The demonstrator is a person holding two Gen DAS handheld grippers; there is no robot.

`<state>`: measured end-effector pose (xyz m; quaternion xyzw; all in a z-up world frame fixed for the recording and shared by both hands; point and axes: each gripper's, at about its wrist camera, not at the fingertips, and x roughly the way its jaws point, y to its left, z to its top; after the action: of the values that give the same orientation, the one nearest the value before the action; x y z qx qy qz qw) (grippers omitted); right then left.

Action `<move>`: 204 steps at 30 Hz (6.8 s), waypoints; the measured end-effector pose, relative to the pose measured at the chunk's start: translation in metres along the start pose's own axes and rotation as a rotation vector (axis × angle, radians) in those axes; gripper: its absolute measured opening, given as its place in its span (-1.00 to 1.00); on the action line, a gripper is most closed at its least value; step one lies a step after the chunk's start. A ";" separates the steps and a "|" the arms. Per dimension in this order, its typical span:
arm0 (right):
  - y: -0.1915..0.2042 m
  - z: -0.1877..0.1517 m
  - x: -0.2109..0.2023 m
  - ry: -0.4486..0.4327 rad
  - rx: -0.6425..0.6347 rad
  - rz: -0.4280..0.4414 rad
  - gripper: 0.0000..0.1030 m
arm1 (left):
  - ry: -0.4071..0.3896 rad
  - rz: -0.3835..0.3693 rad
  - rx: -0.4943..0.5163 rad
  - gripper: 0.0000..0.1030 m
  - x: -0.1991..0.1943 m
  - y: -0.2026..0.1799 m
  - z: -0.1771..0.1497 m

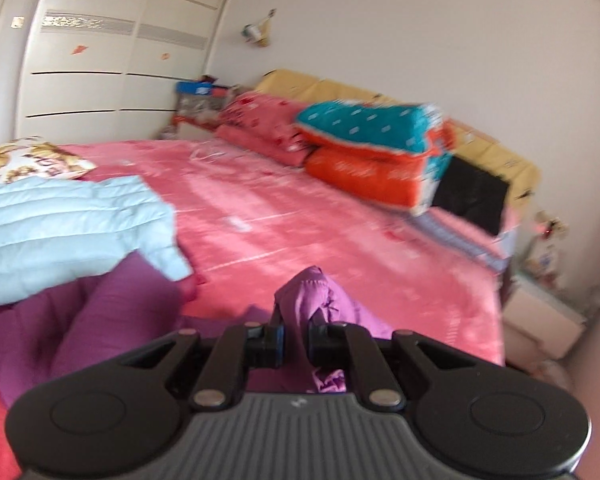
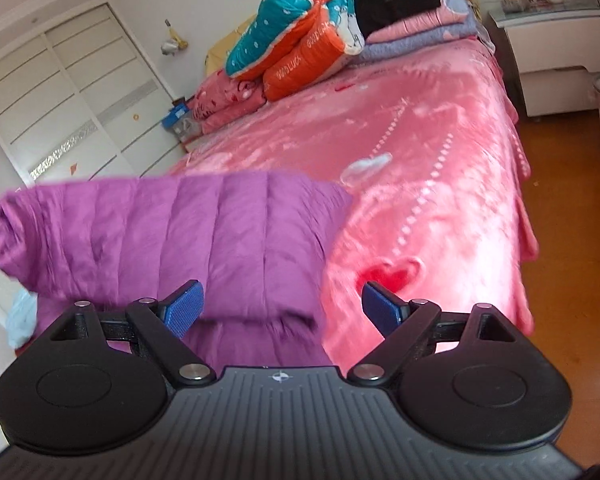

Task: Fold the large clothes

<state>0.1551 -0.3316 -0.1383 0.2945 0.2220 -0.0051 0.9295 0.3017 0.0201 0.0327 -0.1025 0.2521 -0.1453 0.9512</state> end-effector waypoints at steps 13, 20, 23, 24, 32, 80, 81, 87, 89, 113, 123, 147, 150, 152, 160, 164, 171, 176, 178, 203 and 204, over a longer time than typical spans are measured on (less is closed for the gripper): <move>0.012 0.022 0.090 -0.082 -0.078 -0.008 1.00 | 0.029 0.239 -0.016 -0.85 0.048 0.062 -0.003; 0.046 0.010 0.124 -0.036 -0.292 0.034 1.00 | 0.024 0.289 0.072 -0.08 0.043 0.065 0.002; 0.048 0.006 0.145 0.025 -0.347 -0.018 1.00 | -0.025 0.323 0.138 0.01 0.024 0.062 0.011; 0.046 0.006 0.151 0.040 -0.346 -0.036 1.00 | -0.041 0.330 0.151 0.02 0.018 0.061 0.012; 0.045 0.007 0.173 0.076 -0.430 -0.182 1.00 | 0.003 0.092 0.266 0.20 -0.003 0.003 -0.033; 0.032 0.016 0.180 0.029 -0.276 -0.107 1.00 | 0.154 0.267 0.284 0.55 0.143 -0.008 -0.129; 0.031 0.015 0.185 0.052 -0.271 -0.111 1.00 | 0.150 0.266 0.292 0.55 0.144 -0.007 -0.130; 0.046 0.007 0.208 0.101 -0.353 -0.191 1.00 | 0.113 0.259 0.288 0.66 0.155 -0.002 -0.136; 0.047 0.005 0.213 0.107 -0.362 -0.202 1.00 | 0.092 0.262 0.301 0.68 0.157 -0.003 -0.141; 0.049 -0.017 0.213 0.051 -0.368 -0.237 1.00 | 0.034 0.238 0.237 0.80 0.048 -0.019 -0.130; 0.045 -0.025 0.195 0.022 -0.329 -0.192 1.00 | -0.072 0.365 0.136 0.94 -0.067 0.048 -0.123; 0.150 -0.070 0.076 0.002 -0.568 -0.288 1.00 | -0.276 0.598 -0.527 0.95 -0.101 0.263 -0.151; 0.184 -0.080 0.060 -0.003 -0.583 -0.236 1.00 | -0.271 0.568 -0.613 0.95 -0.099 0.279 -0.154; 0.203 -0.085 0.057 0.007 -0.609 -0.189 1.00 | -0.267 0.550 -0.613 0.95 -0.098 0.285 -0.154; 0.302 -0.123 0.060 0.087 -0.703 0.021 1.00 | -0.275 0.560 -0.649 0.98 -0.112 0.303 -0.161; 0.350 -0.142 0.070 0.105 -0.738 0.131 1.00 | -0.309 0.608 -0.695 0.98 -0.123 0.316 -0.162; 0.415 -0.177 0.125 0.132 -0.831 0.238 1.00 | -0.316 0.684 -0.755 0.98 -0.127 0.335 -0.165; 0.447 -0.202 0.172 0.148 -0.899 0.259 0.73 | -0.312 0.711 -0.800 0.98 -0.129 0.347 -0.169; 0.458 -0.215 0.185 0.132 -0.947 0.246 0.72 | -0.312 0.715 -0.799 0.98 -0.128 0.352 -0.169; 0.485 -0.188 0.212 0.092 -0.862 0.242 -0.90 | -0.285 0.711 -0.759 0.98 -0.116 0.348 -0.168; 0.485 -0.177 0.204 0.090 -0.824 0.271 -0.90 | -0.284 0.712 -0.750 0.98 -0.115 0.347 -0.168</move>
<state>0.3344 0.1915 -0.0880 -0.0746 0.2050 0.2186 0.9511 0.1986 0.3622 -0.1516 -0.3621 0.1746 0.3018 0.8645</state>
